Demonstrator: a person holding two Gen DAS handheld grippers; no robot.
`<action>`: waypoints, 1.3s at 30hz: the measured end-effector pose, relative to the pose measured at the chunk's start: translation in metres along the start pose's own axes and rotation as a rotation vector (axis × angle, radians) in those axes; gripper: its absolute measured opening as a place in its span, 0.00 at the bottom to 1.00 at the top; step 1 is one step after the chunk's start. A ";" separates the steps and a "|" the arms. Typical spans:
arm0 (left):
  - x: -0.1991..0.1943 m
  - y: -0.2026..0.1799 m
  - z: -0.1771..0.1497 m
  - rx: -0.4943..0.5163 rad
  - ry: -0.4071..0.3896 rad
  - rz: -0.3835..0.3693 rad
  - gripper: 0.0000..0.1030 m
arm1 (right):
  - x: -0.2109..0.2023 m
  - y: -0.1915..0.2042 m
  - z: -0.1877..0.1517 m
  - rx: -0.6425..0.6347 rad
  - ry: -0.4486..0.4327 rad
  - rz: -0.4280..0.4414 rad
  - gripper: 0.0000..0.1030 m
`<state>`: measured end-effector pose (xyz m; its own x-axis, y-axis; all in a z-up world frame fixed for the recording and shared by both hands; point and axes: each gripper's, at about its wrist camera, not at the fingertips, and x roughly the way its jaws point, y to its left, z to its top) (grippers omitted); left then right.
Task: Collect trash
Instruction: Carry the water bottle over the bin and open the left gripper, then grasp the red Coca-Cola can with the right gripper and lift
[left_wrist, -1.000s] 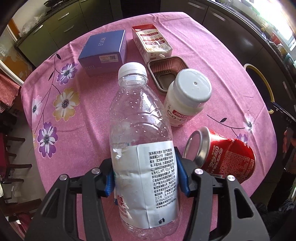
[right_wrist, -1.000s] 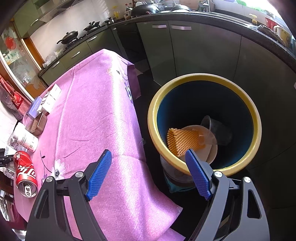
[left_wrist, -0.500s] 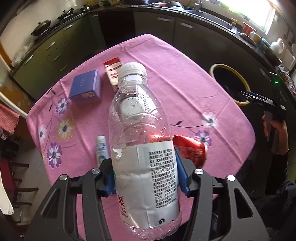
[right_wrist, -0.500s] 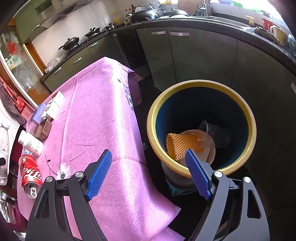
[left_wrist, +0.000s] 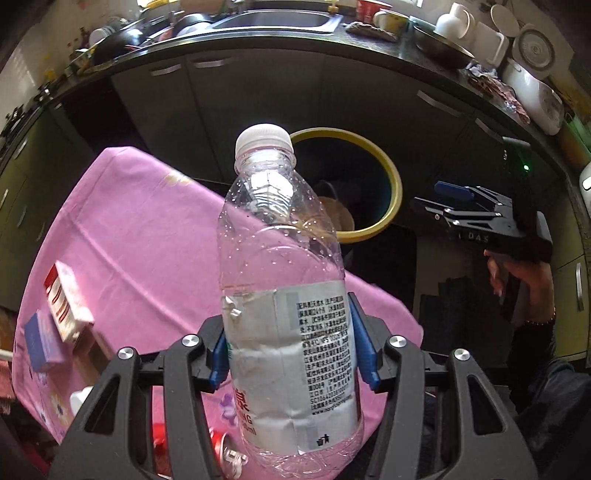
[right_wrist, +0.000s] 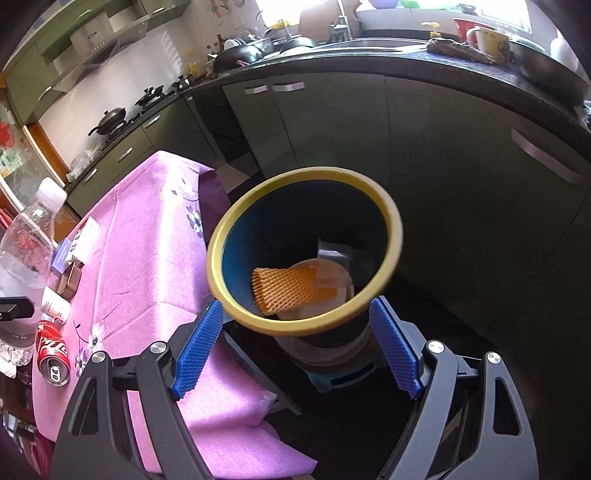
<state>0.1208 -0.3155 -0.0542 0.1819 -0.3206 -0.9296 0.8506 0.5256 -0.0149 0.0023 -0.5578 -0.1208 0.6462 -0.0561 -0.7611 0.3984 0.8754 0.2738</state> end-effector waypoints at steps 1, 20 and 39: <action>0.011 -0.006 0.013 0.008 0.006 -0.010 0.50 | -0.004 -0.007 -0.001 0.009 -0.008 -0.010 0.78; 0.162 -0.040 0.141 -0.072 0.125 -0.008 0.63 | -0.026 -0.059 -0.014 0.097 -0.010 -0.048 0.79; -0.094 0.015 -0.061 -0.249 -0.417 -0.024 0.90 | -0.013 0.044 -0.008 -0.158 0.049 0.126 0.79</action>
<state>0.0858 -0.2292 0.0107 0.3891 -0.5969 -0.7017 0.7222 0.6705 -0.1699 0.0061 -0.5146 -0.1031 0.6502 0.0784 -0.7557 0.2075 0.9385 0.2759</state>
